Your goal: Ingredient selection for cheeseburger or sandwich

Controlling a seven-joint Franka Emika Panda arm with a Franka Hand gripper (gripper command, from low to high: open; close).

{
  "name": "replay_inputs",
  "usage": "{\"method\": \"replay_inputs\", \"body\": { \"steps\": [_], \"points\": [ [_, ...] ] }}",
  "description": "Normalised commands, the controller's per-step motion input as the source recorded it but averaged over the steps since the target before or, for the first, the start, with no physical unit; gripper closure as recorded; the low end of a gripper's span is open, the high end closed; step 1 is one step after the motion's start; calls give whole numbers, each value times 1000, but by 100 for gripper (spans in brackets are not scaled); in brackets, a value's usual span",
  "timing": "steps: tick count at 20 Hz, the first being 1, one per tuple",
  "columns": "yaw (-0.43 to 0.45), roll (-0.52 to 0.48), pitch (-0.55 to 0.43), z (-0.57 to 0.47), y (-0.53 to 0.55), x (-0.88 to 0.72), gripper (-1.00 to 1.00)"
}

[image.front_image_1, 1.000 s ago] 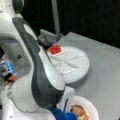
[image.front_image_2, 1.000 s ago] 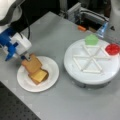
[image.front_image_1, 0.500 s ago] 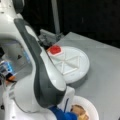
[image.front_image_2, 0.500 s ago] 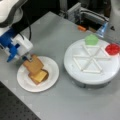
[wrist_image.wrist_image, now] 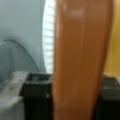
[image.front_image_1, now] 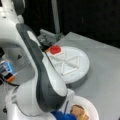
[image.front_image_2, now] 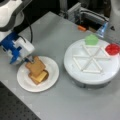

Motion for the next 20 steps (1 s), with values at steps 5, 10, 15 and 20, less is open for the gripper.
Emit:
{"method": "replay_inputs", "body": {
  "steps": [5,10,15,20],
  "points": [
    [23,-135,-16,-3,126,-123,100],
    [2,-128,-29,-24,159,-123,100],
    [-21,-140,-54,-38,174,-76,100],
    [-52,-125,-62,-50,160,-32,100]
  ]
}}
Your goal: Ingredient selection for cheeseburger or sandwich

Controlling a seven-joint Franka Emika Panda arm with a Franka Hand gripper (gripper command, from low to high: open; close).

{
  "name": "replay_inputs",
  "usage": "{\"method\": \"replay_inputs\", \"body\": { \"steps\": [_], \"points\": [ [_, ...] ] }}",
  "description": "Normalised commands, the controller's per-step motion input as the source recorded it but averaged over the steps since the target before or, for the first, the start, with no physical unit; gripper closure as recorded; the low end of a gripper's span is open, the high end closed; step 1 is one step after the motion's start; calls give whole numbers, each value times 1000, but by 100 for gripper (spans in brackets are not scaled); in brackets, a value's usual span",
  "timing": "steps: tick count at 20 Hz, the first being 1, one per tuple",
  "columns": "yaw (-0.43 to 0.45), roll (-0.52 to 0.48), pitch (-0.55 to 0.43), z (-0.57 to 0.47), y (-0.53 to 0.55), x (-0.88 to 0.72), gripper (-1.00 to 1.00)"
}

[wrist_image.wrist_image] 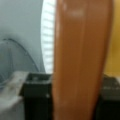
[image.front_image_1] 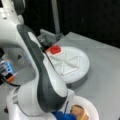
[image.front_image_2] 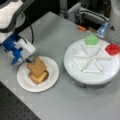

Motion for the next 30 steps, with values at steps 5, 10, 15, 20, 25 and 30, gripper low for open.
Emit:
{"method": "replay_inputs", "body": {
  "steps": [5,10,15,20,25,30],
  "points": [
    [-68,-95,-49,-43,102,-21,100],
    [-67,-76,-48,-45,82,-17,100],
    [-64,-47,-39,-75,120,-60,100],
    [-69,-48,-63,-92,131,-49,100],
    [-53,-51,-80,-68,106,-18,100],
    [-46,-53,-82,-57,99,-30,100]
  ]
}}
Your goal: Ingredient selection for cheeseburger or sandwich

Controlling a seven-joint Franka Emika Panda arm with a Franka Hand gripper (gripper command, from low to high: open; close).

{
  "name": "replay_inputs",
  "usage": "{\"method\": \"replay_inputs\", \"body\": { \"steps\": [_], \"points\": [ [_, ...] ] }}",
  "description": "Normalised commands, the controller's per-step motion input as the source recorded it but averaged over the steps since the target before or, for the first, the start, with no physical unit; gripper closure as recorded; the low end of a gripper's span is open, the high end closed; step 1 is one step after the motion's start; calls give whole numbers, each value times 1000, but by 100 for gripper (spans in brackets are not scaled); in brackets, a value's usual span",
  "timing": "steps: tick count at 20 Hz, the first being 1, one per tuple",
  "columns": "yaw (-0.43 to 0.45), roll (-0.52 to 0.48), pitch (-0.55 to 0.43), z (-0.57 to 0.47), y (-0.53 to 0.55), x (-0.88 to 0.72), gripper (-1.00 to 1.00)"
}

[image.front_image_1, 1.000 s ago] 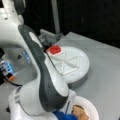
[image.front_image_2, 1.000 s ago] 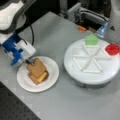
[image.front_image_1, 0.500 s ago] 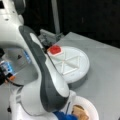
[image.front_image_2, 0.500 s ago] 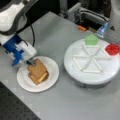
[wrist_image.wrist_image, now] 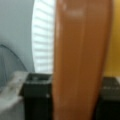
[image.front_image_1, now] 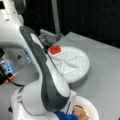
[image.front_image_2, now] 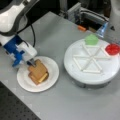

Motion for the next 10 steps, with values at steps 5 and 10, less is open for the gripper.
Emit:
{"method": "replay_inputs", "body": {
  "steps": [5,10],
  "points": [
    [-42,-56,-75,-46,111,-33,-100],
    [-37,-52,-74,-32,88,-32,-100]
  ]
}}
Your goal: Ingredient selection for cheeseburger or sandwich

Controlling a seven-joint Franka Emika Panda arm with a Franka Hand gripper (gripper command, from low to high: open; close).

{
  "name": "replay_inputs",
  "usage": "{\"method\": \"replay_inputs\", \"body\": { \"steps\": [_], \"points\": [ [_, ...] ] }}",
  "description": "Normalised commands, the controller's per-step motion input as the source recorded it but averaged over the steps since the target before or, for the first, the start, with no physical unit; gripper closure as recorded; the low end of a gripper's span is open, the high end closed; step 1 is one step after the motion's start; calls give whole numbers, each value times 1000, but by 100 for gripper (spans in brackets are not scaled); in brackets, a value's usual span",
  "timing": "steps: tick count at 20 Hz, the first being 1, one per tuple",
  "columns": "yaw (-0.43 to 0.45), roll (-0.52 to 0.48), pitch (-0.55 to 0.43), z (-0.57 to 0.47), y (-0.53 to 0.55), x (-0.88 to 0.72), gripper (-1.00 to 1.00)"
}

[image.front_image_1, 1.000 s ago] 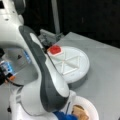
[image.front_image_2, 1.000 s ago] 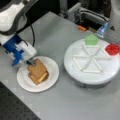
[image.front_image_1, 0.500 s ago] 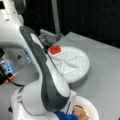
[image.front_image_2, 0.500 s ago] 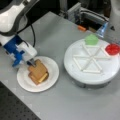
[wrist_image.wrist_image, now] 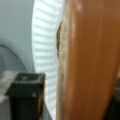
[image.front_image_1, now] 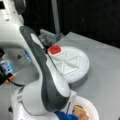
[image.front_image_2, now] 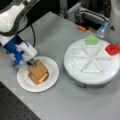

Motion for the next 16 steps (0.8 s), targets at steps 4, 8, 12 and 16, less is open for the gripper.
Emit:
{"method": "replay_inputs", "body": {
  "steps": [4,8,12,16],
  "points": [
    [-30,-42,-72,-14,59,-41,-100],
    [-15,-40,-62,23,53,-73,-100],
    [-12,-26,-51,51,52,-82,-100],
    [-15,-27,-43,68,80,-74,-100]
  ]
}}
